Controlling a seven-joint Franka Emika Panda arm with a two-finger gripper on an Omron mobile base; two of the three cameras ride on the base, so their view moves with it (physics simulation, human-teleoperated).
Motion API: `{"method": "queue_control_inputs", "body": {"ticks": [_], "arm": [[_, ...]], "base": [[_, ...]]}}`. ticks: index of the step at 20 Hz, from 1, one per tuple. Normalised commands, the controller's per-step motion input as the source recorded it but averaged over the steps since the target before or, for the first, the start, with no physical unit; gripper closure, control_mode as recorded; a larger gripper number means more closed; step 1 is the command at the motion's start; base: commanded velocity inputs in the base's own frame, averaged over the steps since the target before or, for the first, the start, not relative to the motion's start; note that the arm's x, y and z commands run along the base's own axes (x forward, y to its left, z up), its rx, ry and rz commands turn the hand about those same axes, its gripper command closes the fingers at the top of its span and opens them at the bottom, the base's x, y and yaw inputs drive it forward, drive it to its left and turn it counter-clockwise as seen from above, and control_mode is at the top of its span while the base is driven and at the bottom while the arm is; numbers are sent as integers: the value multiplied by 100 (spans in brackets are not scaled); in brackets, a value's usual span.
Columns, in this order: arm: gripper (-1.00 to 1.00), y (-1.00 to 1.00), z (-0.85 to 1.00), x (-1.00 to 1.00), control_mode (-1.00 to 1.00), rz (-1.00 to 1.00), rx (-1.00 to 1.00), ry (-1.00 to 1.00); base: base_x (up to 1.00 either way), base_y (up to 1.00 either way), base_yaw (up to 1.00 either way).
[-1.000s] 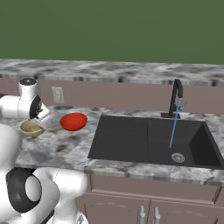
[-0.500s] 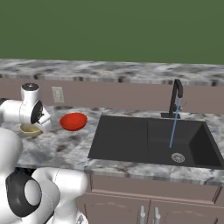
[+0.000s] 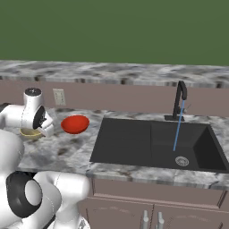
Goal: Rinse each bowl for a few seconds and place them down in the sink or on the counter.
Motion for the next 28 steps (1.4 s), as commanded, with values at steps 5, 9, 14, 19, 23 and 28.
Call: {"method": "queue_control_inputs", "body": {"ticks": [5, 9, 14, 19, 23, 28], "arm": [[-100, 4, -3, 21, -100, 0, 0, 2], [-100, 9, -9, 16, -100, 0, 0, 4], [-100, 16, -11, 7, -100, 0, 0, 4], [-100, 9, -10, 8, -100, 0, 0, 4], [-100, 1, -11, 14, -100, 0, 0, 4], [-100, 3, -15, 15, -100, 0, 0, 4]], "base": [[0, 0, 0], [0, 0, 0], [0, 0, 0], [0, 0, 0], [0, 0, 0], [0, 0, 0]]}}
